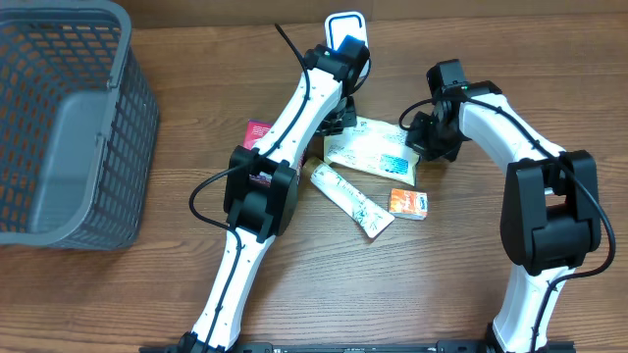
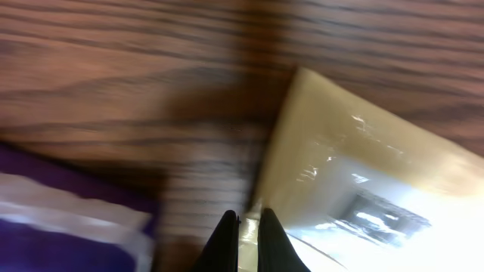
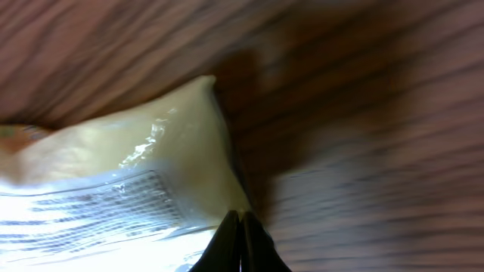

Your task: Scan the item barcode

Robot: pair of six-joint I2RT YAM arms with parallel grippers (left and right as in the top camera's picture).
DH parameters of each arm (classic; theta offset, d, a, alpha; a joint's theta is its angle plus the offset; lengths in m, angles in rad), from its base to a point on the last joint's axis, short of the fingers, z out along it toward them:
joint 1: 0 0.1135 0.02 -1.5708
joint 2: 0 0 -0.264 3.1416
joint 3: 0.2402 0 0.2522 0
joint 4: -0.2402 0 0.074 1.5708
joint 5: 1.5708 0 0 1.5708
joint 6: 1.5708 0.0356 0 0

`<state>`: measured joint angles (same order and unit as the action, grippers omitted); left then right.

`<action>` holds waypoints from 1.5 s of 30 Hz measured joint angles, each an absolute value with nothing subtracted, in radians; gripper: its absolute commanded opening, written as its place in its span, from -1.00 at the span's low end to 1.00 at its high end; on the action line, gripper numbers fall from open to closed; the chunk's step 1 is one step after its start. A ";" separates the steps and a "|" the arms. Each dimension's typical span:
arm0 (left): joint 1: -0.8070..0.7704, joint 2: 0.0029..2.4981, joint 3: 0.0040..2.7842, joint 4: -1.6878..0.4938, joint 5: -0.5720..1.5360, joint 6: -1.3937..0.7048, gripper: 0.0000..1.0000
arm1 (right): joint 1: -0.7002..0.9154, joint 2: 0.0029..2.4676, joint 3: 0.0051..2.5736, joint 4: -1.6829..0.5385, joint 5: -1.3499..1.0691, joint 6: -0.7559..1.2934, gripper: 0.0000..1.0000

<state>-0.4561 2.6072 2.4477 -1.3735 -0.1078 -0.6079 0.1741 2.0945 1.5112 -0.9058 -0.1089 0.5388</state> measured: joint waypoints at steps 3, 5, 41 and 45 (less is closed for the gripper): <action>-0.431 2.607 2.448 -1.411 -0.157 -0.608 -0.92 | 0.155 2.096 1.519 -0.978 -0.039 0.543 -0.93; -0.415 2.602 2.448 -1.418 -0.168 -0.608 -0.92 | 0.142 2.100 1.546 -1.039 -0.018 0.543 -0.93; -0.085 2.230 2.459 -1.661 0.101 -0.619 1.00 | 0.142 2.061 1.364 -0.621 -0.426 0.480 -0.21; -0.085 2.230 2.459 -1.661 0.101 -0.619 0.99 | 0.173 2.072 1.352 -0.623 -0.377 0.534 -0.93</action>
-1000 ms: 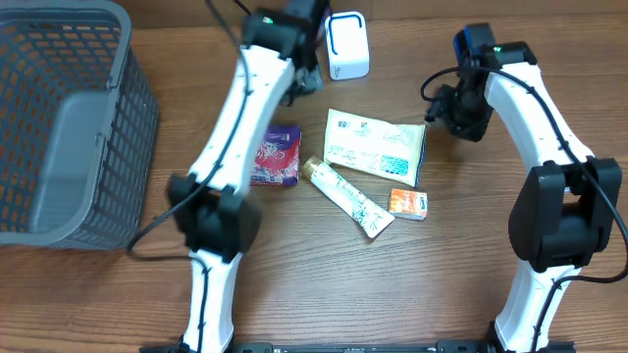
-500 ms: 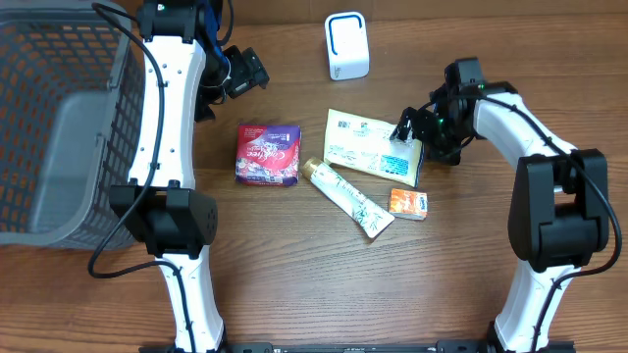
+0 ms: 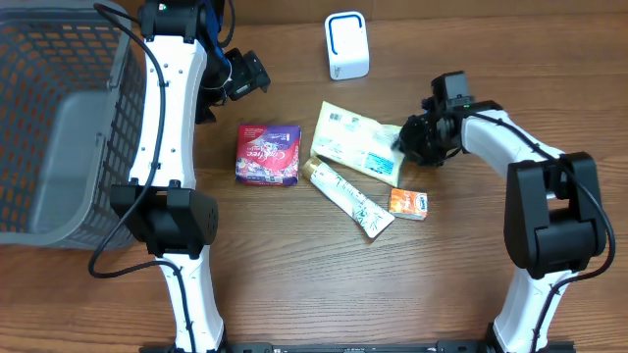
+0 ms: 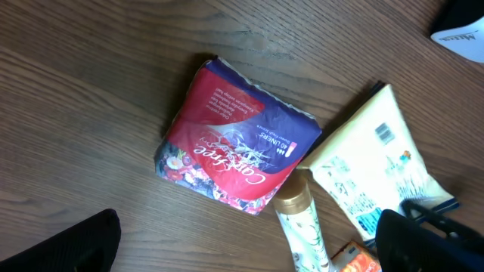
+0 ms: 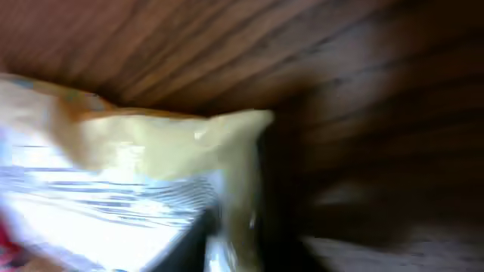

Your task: Scan the item barcode

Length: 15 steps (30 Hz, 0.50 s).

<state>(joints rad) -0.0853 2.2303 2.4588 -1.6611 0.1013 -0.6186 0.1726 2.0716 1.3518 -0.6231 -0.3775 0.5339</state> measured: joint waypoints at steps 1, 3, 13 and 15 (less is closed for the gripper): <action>-0.085 2.230 2.459 -1.661 0.101 -0.619 1.00 | 0.174 2.073 1.351 -0.629 -0.365 0.544 -0.93; -0.085 2.230 2.459 -1.661 0.101 -0.619 1.00 | 0.179 2.075 1.359 -0.669 -0.339 0.566 -0.93; -0.085 2.230 2.459 -1.661 0.101 -0.619 0.99 | 0.124 1.942 1.538 -1.019 -0.011 0.575 -0.93; -0.085 2.230 2.458 -1.661 0.101 -0.619 1.00 | 0.124 1.874 1.574 -1.059 0.060 0.573 -0.93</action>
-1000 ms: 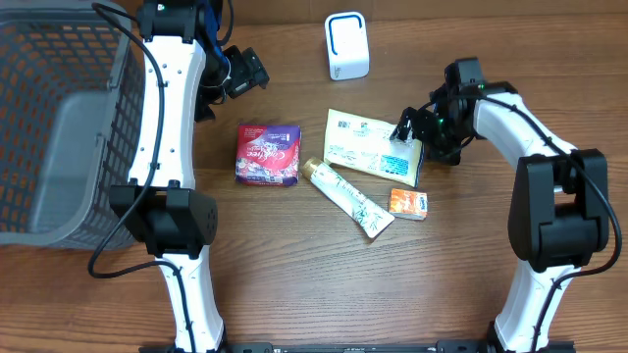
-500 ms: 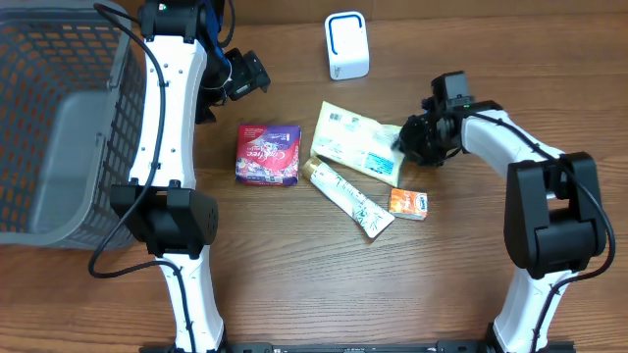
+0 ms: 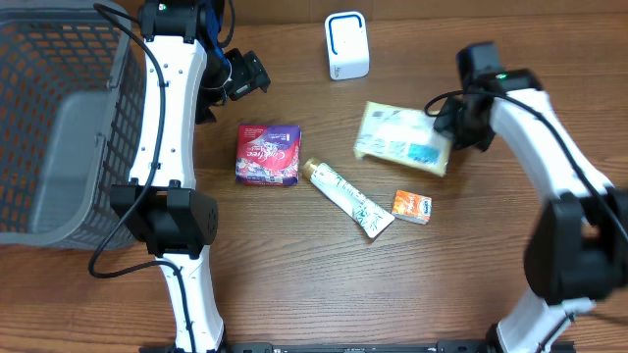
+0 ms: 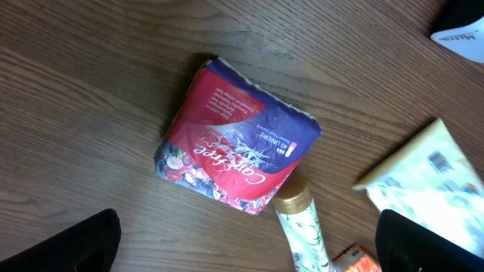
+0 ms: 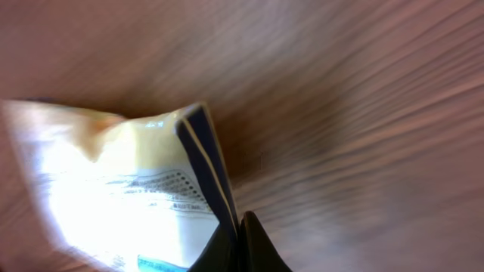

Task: Scan the item barcode
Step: 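Lift the snack bag with the right gripper toward the right side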

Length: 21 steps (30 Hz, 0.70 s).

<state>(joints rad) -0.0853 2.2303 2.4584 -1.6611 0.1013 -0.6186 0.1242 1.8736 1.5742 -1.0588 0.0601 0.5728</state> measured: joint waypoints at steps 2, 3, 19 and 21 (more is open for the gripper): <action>-0.085 2.230 2.459 -1.662 0.101 -0.619 1.00 | 0.125 1.785 1.605 -1.082 0.130 0.572 -0.93; -0.085 2.230 2.459 -1.661 0.101 -0.619 1.00 | 0.125 1.746 1.613 -1.094 0.160 0.572 -0.92; -0.085 2.230 2.459 -1.661 0.101 -0.619 1.00 | 0.125 1.679 1.618 -1.152 0.270 0.572 -0.93; -0.085 2.230 2.459 -1.661 0.101 -0.619 1.00 | 0.126 1.720 1.620 -1.125 0.224 0.572 -0.93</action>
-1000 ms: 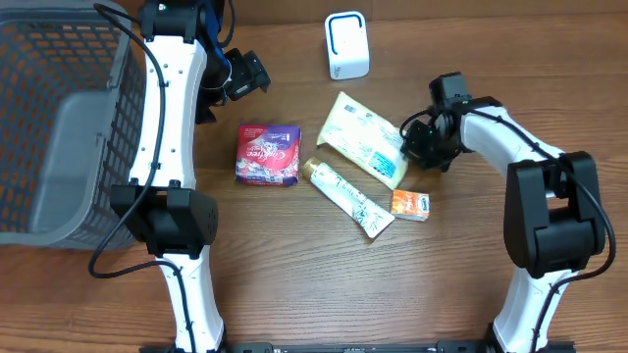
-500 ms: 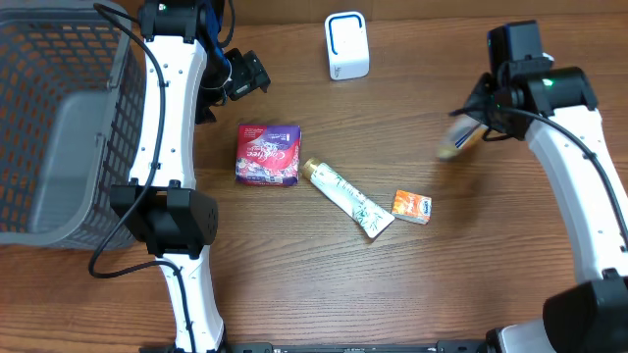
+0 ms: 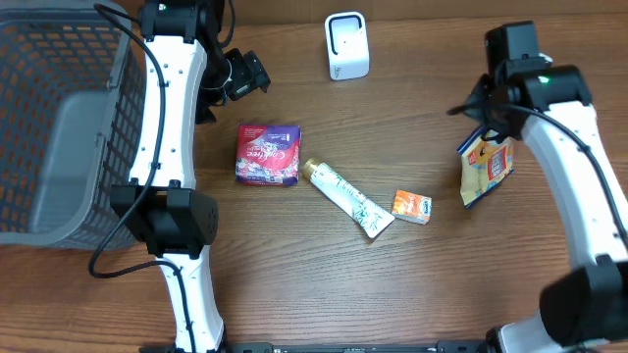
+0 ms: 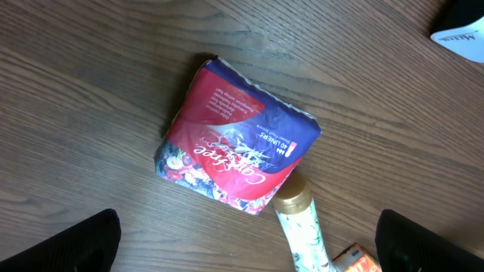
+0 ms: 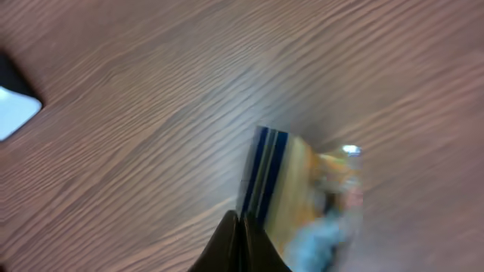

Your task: Scan the item barcode

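A yellow pouch (image 3: 486,165) with blue print hangs on edge over the table's right side, and my right gripper (image 3: 494,123) is shut on its top edge. The right wrist view shows the closed fingers (image 5: 240,243) pinching the pouch (image 5: 318,193) by its striped seam, somewhat blurred. The white scanner (image 3: 345,46) with a blue face stands at the back middle, well left of the pouch. My left gripper (image 3: 241,76) hovers at the back left, open wide (image 4: 246,242) with nothing between its fingers.
On the table lie a red and purple packet (image 3: 268,154), a white patterned tube (image 3: 348,198) with a gold cap, and a small orange box (image 3: 411,205). A grey mesh basket (image 3: 59,127) takes up the left side. The scanner's edge (image 4: 461,34) shows in the left wrist view.
My right gripper has moved right and up with the pouch, which lay flat near the scanner's right and now hangs on edge at the far right. The left arm has not moved.
Both grippers were down at the pouch in the middle, one at each end. Then the left arm stood open at the back left while the right stayed at the pouch's corner. Then the right held the pouch farther right, and now it hangs lifted.
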Robot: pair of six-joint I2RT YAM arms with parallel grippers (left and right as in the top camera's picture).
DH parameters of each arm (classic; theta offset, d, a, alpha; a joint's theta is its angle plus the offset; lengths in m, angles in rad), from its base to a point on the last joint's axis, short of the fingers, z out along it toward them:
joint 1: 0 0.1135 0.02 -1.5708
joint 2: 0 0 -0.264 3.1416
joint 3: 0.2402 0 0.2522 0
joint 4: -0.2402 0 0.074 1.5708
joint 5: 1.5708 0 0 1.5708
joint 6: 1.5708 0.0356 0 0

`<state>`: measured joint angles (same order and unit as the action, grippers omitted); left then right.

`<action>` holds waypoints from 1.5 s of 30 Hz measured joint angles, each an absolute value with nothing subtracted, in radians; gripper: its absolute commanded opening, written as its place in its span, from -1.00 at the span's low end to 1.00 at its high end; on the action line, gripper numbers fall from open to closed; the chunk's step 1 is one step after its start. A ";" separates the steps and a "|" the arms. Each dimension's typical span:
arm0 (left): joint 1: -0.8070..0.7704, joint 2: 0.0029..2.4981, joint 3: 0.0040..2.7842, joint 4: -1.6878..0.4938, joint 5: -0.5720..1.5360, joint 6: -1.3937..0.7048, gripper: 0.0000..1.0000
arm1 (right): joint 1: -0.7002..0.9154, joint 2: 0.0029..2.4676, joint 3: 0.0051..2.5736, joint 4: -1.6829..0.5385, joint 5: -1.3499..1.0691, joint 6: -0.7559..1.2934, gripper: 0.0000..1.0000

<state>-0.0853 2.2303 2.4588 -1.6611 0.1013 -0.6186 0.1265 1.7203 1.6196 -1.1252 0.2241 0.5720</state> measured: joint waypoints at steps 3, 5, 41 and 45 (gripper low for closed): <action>-0.085 2.230 2.458 -1.661 0.101 -0.619 1.00 | 0.141 1.836 1.620 -1.062 0.116 0.573 -0.80; -0.085 2.230 2.459 -1.662 0.101 -0.619 1.00 | 0.155 1.888 1.620 -1.026 0.060 0.569 -0.52; -0.085 2.230 2.458 -1.661 0.101 -0.619 0.99 | 0.041 1.878 1.188 -0.719 0.075 -0.334 0.73; -0.085 2.230 2.458 -1.662 0.101 -0.619 1.00 | 0.042 1.858 1.143 -0.697 0.061 -0.332 -0.03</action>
<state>-0.0853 2.2303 2.4584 -1.6615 0.1013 -0.6186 0.0418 1.8580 1.1435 -0.6968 0.0608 -0.3325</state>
